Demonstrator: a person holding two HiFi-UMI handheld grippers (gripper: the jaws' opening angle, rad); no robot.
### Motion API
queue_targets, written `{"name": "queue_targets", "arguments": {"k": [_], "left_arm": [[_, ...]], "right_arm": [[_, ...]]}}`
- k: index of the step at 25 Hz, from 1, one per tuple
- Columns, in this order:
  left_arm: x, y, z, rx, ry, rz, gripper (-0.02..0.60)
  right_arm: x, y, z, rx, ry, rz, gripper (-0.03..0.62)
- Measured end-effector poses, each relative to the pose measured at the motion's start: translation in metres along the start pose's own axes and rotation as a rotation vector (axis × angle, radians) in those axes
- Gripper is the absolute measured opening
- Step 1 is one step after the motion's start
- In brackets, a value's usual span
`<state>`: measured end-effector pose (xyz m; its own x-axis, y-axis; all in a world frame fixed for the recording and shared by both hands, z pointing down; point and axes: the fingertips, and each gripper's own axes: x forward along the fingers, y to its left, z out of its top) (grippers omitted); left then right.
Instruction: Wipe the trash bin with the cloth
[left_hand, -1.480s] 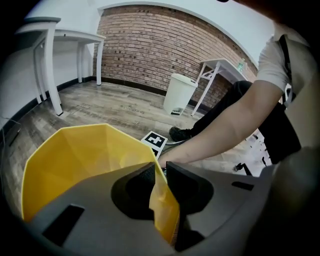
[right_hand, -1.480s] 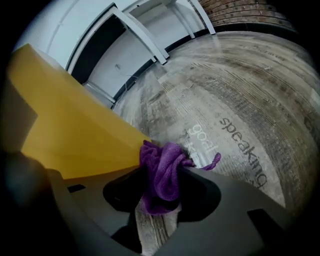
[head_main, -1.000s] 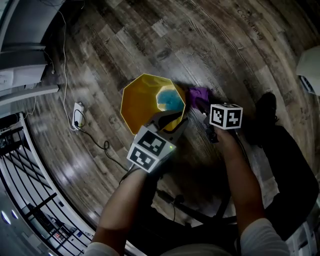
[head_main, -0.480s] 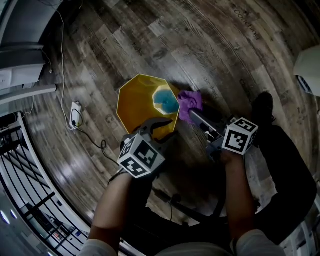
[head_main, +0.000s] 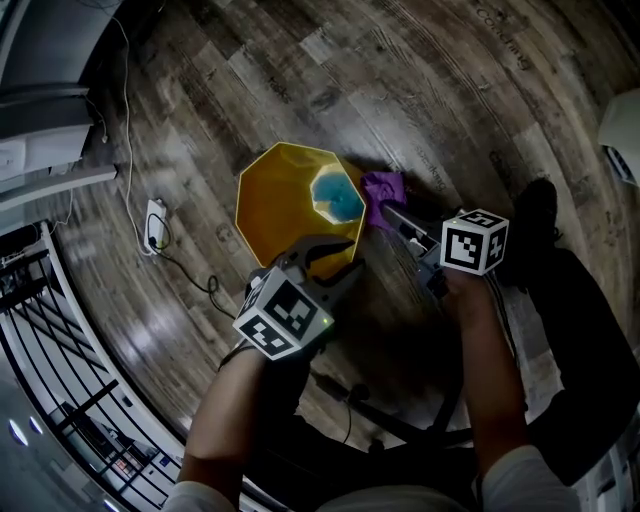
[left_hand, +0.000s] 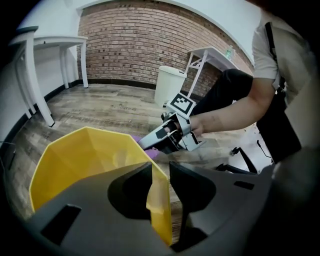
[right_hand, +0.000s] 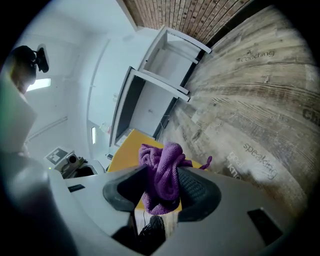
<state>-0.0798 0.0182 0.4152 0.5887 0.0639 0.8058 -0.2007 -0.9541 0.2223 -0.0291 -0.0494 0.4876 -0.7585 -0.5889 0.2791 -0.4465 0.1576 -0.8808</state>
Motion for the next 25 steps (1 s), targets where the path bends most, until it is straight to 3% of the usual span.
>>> {"name": "queue_targets", "arguments": {"k": [3,6,8,14,17,19,20,21,23,25], "left_arm": [[-0.020,-0.008,0.001,0.064,0.076,-0.040,0.111],[-0.049,-0.017,-0.017,0.276,0.276,-0.130,0.110],[-0.060,-0.022,-0.029,0.378,0.355,-0.148,0.111],[-0.070,-0.039,-0.061,0.514,0.462,-0.274,0.117],[-0.102,-0.034,-0.087,0.621,0.603,-0.354,0.117],[-0.119,-0.023,-0.100,0.654,0.664,-0.358,0.117],[-0.119,-0.016,-0.095,0.628,0.632,-0.323,0.117],[-0.111,-0.010,-0.081,0.567,0.547,-0.261,0.117],[-0.085,-0.001,-0.043,0.394,0.300,-0.092,0.117],[-0.064,0.007,-0.022,0.241,0.121,0.054,0.117]], "right_arm": [[0.006,-0.007,-0.007,-0.011,0.060,-0.012,0.184],[0.007,-0.010,-0.006,-0.059,0.097,-0.031,0.184],[0.007,-0.011,-0.007,-0.072,0.106,-0.035,0.184],[0.009,-0.017,-0.013,-0.053,0.124,-0.044,0.184],[0.009,-0.019,-0.016,-0.034,0.127,-0.053,0.184],[0.011,-0.019,-0.016,-0.019,0.117,-0.054,0.184],[0.012,-0.020,-0.016,-0.015,0.109,-0.056,0.184],[0.012,-0.020,-0.016,-0.012,0.101,-0.059,0.184],[0.011,-0.022,-0.020,-0.004,0.099,-0.064,0.184],[0.012,-0.025,-0.024,-0.005,0.114,-0.065,0.184]]}}
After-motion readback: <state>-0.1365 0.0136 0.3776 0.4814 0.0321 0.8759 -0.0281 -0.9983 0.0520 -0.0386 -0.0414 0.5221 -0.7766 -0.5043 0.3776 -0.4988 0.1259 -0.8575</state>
